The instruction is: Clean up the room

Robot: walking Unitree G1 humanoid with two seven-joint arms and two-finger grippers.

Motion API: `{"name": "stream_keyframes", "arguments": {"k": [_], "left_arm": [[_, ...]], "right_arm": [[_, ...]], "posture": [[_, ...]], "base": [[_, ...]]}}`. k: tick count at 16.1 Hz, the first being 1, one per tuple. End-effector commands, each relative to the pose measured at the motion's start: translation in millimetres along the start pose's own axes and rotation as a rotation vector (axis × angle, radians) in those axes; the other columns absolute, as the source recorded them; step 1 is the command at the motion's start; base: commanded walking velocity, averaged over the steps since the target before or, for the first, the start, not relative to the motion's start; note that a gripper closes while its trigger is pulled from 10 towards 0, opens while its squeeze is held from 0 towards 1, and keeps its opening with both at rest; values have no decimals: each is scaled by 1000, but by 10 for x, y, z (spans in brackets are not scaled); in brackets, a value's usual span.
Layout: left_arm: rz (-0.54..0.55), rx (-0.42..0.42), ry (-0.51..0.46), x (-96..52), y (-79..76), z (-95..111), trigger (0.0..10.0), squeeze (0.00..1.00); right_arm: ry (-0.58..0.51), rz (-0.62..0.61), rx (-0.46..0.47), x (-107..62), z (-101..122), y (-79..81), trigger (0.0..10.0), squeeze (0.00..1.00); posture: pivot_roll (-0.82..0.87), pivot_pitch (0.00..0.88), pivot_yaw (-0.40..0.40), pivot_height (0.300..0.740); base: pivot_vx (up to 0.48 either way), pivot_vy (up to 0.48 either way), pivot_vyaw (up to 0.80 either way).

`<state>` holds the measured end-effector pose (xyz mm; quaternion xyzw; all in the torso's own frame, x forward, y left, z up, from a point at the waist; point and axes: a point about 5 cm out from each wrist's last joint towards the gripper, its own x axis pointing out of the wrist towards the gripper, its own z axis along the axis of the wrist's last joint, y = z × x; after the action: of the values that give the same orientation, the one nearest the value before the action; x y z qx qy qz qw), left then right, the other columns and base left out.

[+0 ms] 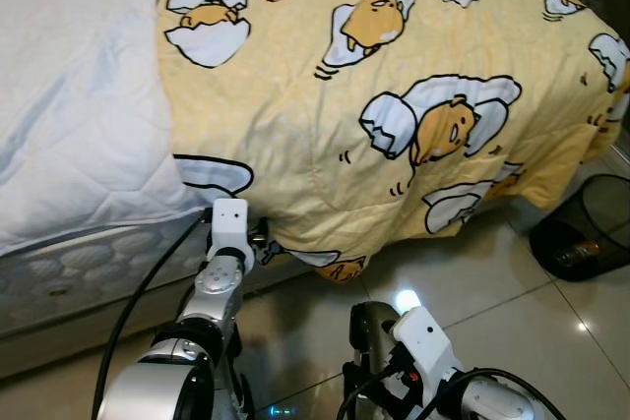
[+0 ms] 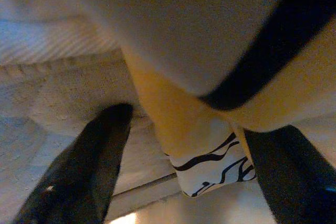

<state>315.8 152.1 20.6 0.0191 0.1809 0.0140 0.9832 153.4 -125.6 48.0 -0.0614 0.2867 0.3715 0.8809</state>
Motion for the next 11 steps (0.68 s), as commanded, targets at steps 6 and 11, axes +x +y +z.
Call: {"name": "stream_keyframes", "arguments": {"k": [6,11], "left_arm": [[-91,-10,-5,-21,-77,-39,0,0],[-164,45,12,-76,-137,-148,0,0]], "right_arm": [[39,-16,5,-92,-17,-72,10000,0],[66,-16,13,-66,-136,-108,10000,0]], "posture": [[-266,176,-79,596],[-260,166,-79,596]], "base": [[0,0,0],[0,0,0]]}}
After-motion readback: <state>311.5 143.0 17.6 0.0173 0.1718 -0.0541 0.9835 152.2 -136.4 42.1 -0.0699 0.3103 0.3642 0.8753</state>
